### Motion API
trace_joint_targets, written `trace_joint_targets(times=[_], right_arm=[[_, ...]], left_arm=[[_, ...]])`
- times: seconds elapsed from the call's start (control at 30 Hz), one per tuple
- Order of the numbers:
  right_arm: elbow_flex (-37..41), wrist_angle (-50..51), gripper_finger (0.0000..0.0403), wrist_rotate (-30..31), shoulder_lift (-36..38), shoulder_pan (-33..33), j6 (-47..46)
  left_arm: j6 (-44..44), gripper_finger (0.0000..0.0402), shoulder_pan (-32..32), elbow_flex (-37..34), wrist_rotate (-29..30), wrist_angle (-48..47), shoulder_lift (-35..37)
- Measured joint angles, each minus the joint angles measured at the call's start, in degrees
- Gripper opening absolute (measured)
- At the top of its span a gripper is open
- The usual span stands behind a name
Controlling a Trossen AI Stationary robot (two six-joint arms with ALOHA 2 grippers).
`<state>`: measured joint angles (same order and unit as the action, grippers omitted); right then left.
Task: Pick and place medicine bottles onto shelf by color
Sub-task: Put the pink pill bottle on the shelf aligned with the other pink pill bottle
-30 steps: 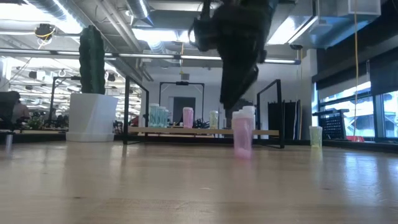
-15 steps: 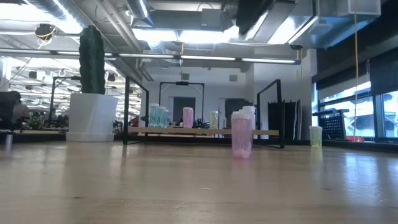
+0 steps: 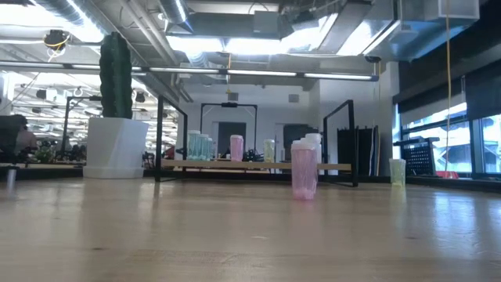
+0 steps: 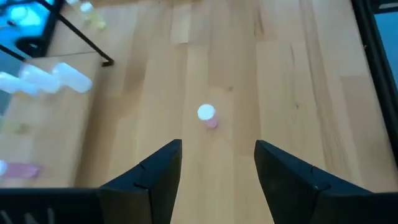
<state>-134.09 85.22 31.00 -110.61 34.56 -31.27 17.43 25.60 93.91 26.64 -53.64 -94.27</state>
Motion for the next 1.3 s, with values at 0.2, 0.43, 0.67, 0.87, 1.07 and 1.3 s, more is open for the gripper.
trace_joint_targets(times=[0.2, 0.43, 0.67, 0.87, 1.07, 1.3], right_arm=[[-0.30, -0.54, 0.0202, -0.25, 1.76, 3.51, 0.28], [-0.30, 0.14, 0.0202, -0.53, 1.92, 5.92, 1.03], [-0.30, 0.03, 0.0202, -0.66, 1.92, 6.26, 5.41], [-0.30, -0.14, 0.0202, -0.66, 1.92, 6.26, 9.16], [-0.27, -0.21, 0.0202, -0.66, 1.92, 6.26, 9.11], [-0.27, 2.97, 0.0202, 3.23, 1.92, 5.28, -1.85]], left_arm=[[0.00, 0.0195, -5.26, -0.05, -6.18, 2.99, -5.13], [-0.66, 0.0195, -10.61, -0.07, -11.78, 7.11, -10.76], [-6.38, 0.0195, -12.11, -0.04, -16.94, 13.08, -15.27], [-9.03, 0.0195, -12.11, -0.04, -16.93, 13.46, -17.46], [-9.01, 0.0195, -12.22, -0.07, -16.73, 13.79, -18.66], [-8.87, 0.0196, -12.37, -0.06, -16.13, 13.85, -18.66]])
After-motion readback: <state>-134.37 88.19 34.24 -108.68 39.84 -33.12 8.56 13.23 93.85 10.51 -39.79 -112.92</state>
